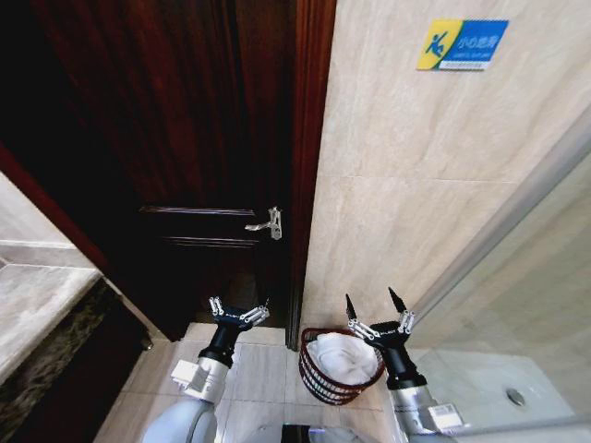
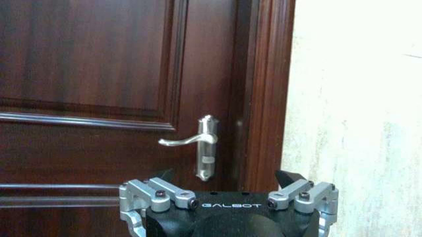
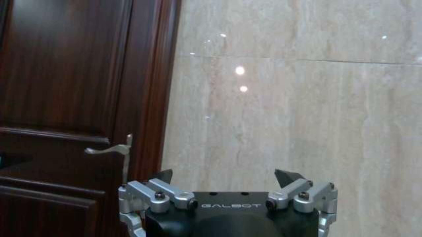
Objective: Discard the used towel into the hamper.
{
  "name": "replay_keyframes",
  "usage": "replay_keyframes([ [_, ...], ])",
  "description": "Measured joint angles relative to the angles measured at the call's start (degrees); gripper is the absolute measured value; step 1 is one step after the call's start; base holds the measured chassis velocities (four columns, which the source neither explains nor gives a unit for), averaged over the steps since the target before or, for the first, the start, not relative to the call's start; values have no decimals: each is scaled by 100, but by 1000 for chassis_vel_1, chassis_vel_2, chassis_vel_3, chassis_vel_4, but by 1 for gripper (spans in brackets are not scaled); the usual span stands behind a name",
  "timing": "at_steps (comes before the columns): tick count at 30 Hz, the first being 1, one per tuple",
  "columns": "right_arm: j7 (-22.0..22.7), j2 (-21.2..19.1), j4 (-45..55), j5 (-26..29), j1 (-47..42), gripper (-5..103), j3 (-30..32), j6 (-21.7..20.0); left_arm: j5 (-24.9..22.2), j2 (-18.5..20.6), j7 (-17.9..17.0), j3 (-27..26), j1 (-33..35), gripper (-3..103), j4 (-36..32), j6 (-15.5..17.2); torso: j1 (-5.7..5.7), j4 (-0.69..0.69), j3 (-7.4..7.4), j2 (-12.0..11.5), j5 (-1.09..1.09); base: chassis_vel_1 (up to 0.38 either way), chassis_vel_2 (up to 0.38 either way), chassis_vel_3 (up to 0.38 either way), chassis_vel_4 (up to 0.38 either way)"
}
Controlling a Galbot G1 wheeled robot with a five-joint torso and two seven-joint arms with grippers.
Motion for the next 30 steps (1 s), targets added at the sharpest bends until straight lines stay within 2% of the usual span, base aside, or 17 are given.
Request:
replay_keyframes([
  [5,0,0,0,0,0,100,0,0,0,0,0,0,0,100,0,0,1,3,1,1,0,0,0,0,0],
  [30,0,0,0,0,0,100,0,0,0,0,0,0,0,100,0,0,4,1,3,4,0,25,-25,-26,23],
])
